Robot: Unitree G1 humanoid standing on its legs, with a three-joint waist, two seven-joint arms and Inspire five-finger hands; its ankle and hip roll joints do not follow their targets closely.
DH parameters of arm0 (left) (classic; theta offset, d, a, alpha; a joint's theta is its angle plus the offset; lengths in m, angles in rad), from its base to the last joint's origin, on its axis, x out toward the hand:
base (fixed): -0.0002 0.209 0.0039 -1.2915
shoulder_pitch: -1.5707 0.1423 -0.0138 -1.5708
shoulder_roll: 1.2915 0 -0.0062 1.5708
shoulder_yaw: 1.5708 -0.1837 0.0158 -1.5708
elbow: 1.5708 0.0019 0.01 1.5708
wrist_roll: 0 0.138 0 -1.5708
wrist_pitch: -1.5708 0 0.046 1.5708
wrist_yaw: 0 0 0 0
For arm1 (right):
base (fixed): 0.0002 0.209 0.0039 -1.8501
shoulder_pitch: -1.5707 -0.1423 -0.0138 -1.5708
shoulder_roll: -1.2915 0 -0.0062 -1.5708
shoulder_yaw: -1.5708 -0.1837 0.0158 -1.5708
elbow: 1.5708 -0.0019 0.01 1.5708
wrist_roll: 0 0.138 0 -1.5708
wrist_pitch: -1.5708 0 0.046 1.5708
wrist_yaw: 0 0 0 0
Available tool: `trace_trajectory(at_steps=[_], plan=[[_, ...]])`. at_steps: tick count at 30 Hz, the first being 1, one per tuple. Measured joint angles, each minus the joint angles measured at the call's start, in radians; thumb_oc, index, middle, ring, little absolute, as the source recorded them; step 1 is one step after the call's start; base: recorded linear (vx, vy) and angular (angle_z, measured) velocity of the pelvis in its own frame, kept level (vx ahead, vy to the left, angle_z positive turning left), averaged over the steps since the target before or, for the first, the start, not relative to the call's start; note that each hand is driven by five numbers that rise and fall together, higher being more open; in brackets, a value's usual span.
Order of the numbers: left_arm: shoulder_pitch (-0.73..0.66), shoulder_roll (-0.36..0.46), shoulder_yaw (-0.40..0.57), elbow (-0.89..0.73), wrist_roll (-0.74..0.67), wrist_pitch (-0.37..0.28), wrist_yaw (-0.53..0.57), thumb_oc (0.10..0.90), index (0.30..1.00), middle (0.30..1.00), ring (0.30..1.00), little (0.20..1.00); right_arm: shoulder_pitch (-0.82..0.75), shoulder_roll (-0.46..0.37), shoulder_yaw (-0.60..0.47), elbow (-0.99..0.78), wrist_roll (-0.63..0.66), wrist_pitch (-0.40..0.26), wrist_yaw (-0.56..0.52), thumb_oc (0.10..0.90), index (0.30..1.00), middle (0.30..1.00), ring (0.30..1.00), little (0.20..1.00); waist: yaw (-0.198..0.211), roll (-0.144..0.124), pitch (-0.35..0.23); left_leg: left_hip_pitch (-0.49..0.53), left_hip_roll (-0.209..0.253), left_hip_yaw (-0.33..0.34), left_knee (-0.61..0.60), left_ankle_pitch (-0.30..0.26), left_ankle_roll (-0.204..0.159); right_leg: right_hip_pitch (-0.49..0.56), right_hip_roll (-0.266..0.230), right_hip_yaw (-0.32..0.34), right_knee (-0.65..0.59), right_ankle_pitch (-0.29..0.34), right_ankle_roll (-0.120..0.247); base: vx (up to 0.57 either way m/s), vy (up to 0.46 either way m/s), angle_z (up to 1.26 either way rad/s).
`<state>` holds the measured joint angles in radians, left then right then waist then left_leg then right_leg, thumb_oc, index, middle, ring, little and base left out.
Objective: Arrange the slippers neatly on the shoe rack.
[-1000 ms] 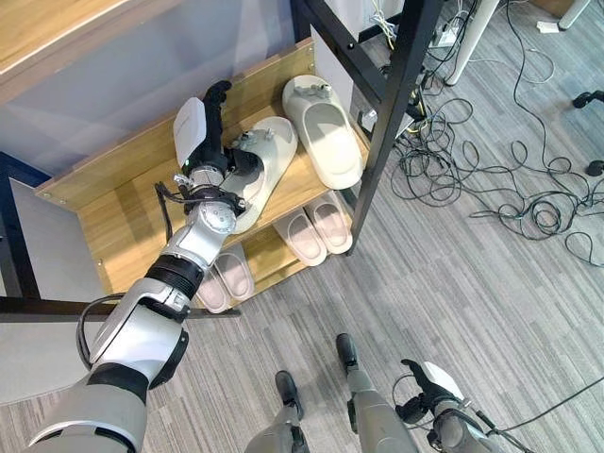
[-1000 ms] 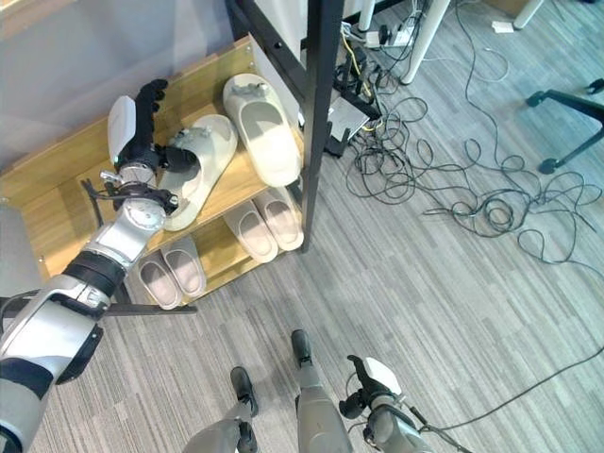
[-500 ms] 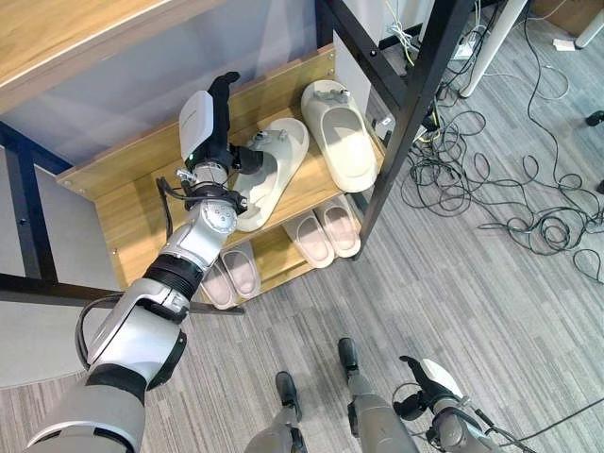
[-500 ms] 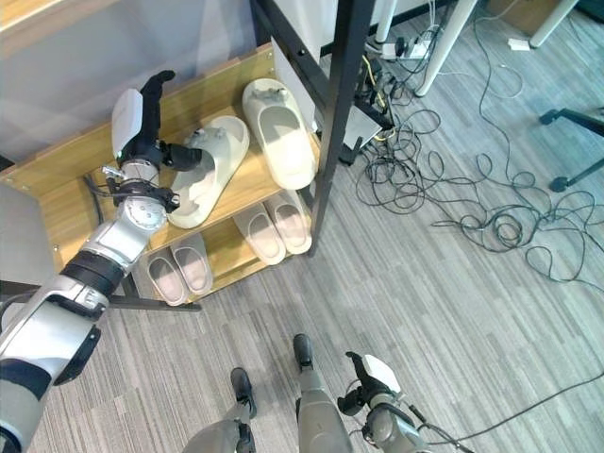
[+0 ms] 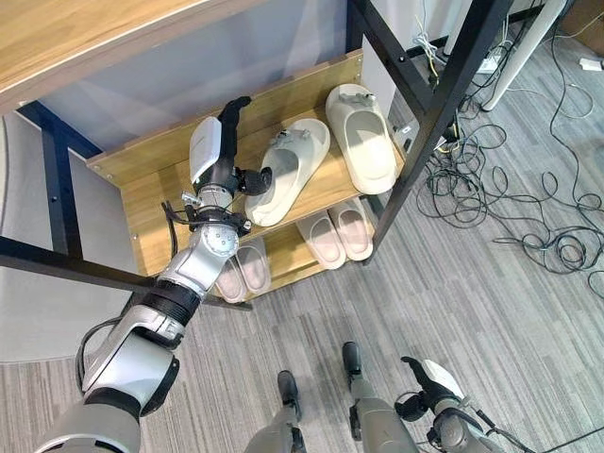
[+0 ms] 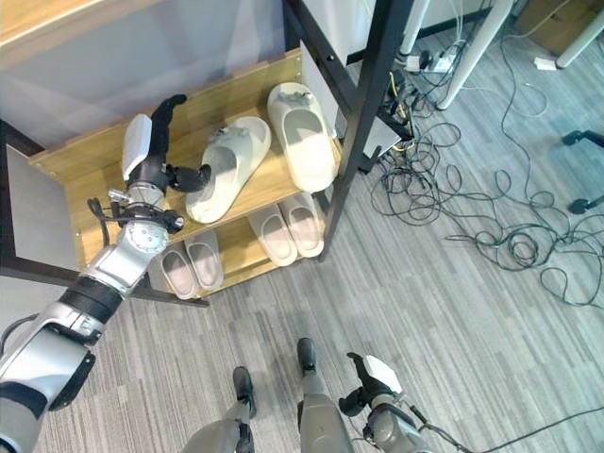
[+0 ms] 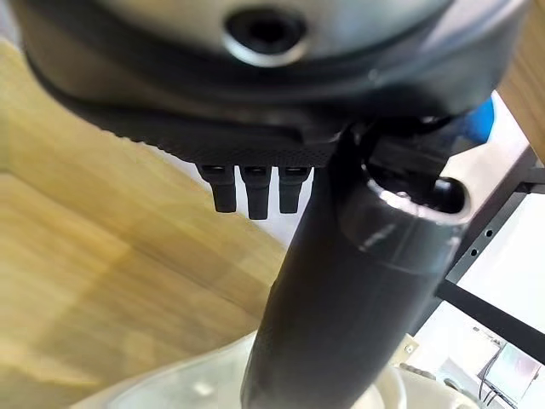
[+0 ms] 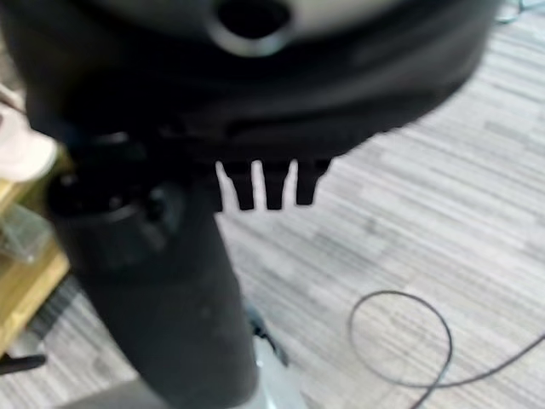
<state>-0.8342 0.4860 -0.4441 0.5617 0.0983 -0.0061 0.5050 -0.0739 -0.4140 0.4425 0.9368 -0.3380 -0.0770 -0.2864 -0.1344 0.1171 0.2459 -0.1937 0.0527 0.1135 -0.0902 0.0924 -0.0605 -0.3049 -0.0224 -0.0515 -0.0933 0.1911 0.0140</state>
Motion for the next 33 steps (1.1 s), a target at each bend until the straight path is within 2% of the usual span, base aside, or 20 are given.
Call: trace_trajectory(at_steps=[4, 6, 10, 12, 16, 24, 33], plan=[[0.082, -0.004, 0.044, -0.082, -0.065, -0.023, -0.028, 0.8, 0.9, 0.9, 0.9, 0.9, -0.001, 0.0, -0.002, -0.001, -0.001, 0.002, 0.0, 0.8, 0.9, 0.9, 0.9, 0.9, 0.004, 0.0, 0.0, 0.001, 0.0, -0.001, 0.0, 0.0, 0.0, 0.002, 0.0, -0.001, 0.0, 0.002, -0.003, -0.01, 0.002, 0.0], [0.117, -0.026, 0.072, -0.102, -0.149, -0.035, -0.058, 0.8, 0.9, 0.9, 0.9, 0.9, -0.001, 0.0, -0.001, -0.001, -0.001, 0.007, 0.001, 0.8, 0.9, 0.9, 0.9, 0.9, 0.01, 0.0, 0.0, 0.005, 0.0, -0.002, 0.0, 0.0, 0.0, 0.007, 0.0, -0.003, 0.0, 0.002, -0.003, 0.0, 0.0, 0.03], [0.134, -0.03, 0.074, -0.101, -0.204, -0.037, -0.071, 0.8, 0.9, 0.9, 0.9, 0.9, -0.001, 0.001, -0.007, 0.0, -0.001, 0.012, 0.001, 0.8, 0.9, 0.9, 0.9, 0.9, 0.013, -0.001, 0.001, 0.011, 0.001, -0.011, 0.0, 0.0, 0.0, 0.016, -0.001, -0.012, 0.0, -0.005, 0.006, -0.02, 0.009, 0.06], [0.205, -0.064, 0.143, -0.177, -0.324, -0.057, -0.099, 0.8, 0.9, 0.9, 0.9, 0.9, -0.003, 0.002, -0.012, -0.004, -0.001, 0.023, 0.007, 0.8, 0.9, 0.9, 0.9, 0.9, 0.009, -0.001, 0.001, 0.019, 0.0, -0.01, 0.0, 0.001, 0.0, 0.023, -0.002, -0.012, 0.0, -0.002, 0.002, -0.02, 0.01, 0.0], [0.246, -0.086, 0.125, -0.189, -0.436, -0.079, -0.14, 0.8, 0.9, 0.9, 0.9, 0.9, 0.004, 0.001, -0.02, -0.002, -0.001, 0.03, 0.016, 0.8, 0.9, 0.9, 0.9, 0.9, 0.015, -0.003, 0.001, 0.029, 0.001, -0.018, 0.0, 0.001, 0.0, 0.041, -0.003, -0.025, 0.0, -0.011, 0.006, -0.01, -0.002, 0.08], [0.302, -0.128, 0.122, -0.226, -0.531, -0.079, -0.169, 0.8, 0.9, 0.9, 0.9, 0.9, 0.005, 0.003, -0.019, -0.003, -0.006, 0.041, 0.018, 0.8, 0.9, 0.9, 0.9, 0.9, 0.017, -0.002, 0.0, 0.03, 0.001, -0.029, 0.0, 0.001, 0.0, 0.045, -0.003, -0.03, 0.0, -0.007, -0.005, 0.0, 0.0, 0.0], [0.328, -0.169, 0.089, -0.265, -0.549, -0.079, -0.189, 0.8, 0.9, 0.9, 0.9, 0.9, 0.004, 0.004, -0.018, -0.003, -0.009, 0.043, 0.018, 0.8, 0.9, 0.9, 0.9, 0.9, 0.038, -0.002, -0.001, 0.032, 0.0, -0.036, 0.0, 0.002, 0.0, 0.049, -0.003, -0.033, 0.0, -0.007, -0.005, 0.0, 0.0, 0.0]])
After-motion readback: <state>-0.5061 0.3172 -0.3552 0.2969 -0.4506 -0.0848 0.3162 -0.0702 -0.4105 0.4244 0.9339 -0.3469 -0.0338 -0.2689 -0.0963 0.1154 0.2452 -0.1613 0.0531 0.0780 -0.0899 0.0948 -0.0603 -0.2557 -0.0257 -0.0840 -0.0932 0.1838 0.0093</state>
